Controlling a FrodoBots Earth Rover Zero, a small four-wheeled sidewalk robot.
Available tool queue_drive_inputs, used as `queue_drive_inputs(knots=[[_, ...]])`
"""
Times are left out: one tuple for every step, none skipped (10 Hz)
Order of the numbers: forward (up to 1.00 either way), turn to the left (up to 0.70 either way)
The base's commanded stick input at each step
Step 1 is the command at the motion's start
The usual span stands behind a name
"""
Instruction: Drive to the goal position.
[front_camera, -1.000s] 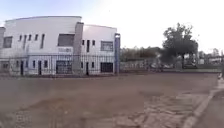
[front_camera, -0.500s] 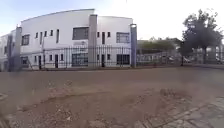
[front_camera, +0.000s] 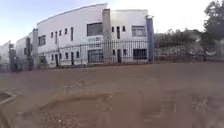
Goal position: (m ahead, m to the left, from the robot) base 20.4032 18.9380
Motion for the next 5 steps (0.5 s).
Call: queue_drive_inputs(knots=[[1.0, 0.0], [1.0, 0.0], [1.0, 0.0], [1.0, 0.0], [1.0, 0.0]])
